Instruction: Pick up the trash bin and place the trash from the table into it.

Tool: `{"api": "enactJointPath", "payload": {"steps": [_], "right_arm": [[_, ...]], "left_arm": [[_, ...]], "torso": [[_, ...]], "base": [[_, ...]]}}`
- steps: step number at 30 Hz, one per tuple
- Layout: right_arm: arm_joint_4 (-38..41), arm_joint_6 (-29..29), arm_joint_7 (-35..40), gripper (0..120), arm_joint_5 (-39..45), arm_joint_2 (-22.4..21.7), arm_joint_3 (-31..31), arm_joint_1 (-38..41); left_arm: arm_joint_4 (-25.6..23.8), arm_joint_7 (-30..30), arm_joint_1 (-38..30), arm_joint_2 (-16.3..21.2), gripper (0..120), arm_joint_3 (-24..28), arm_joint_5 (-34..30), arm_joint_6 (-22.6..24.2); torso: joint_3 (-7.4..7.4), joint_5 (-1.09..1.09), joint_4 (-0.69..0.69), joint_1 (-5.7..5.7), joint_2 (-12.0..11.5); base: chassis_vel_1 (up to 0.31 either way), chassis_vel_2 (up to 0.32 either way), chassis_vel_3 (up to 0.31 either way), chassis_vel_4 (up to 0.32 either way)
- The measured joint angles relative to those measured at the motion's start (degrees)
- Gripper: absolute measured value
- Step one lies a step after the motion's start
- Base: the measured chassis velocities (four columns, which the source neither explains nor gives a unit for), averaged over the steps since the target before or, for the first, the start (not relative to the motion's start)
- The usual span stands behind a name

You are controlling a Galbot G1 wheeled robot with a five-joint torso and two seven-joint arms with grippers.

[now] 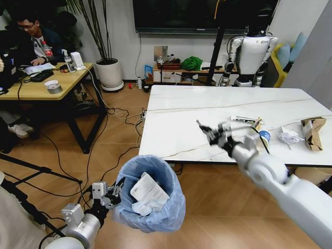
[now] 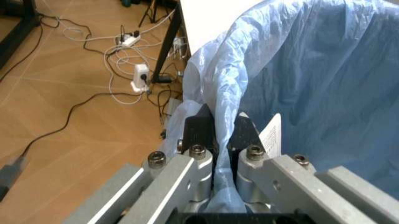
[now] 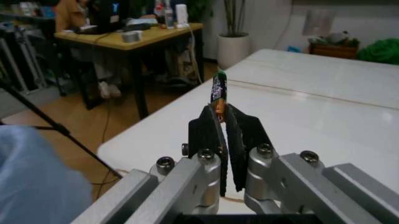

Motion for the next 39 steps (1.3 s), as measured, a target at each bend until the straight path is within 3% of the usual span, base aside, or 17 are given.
{"api": "enactJointPath", "payload": {"steps": [6,14,21,39], "right_arm": [[6.56,2.34,-4.62,1,-3.07,-2.88,1.38,-6.04],[10.14,4.08,-11.53,1,-11.2,-5.49,-2.99,-8.13],[9.76,4.81,-17.65,1,-16.82,-5.41,-10.31,-0.9],[2.95,3.37,-20.21,1,-19.73,-1.76,-22.53,11.28]], "left_arm": [[0.48,0.07,-0.52,0.06,0,0.33,-0.09,-0.04],[1.75,0.11,-1.82,-0.39,0,1.03,-0.02,-0.06],[2.3,0.12,-2.09,-1.52,0,1.25,0.26,0.03],[4.01,0.04,-3.99,-0.83,0,3.74,0.23,0.26]], "torso": [[0.01,0.01,0.04,0.01,0.0],[0.01,0.02,0.04,0.01,0.0],[0.02,0.02,0.04,0.02,-0.02],[0.02,0.02,0.04,0.02,-0.02]], "base": [[0.0,0.0,0.0,0.0],[0.0,0.0,0.0,0.0],[0.0,0.0,0.0,0.0],[0.0,0.0,0.0,0.0]]}}
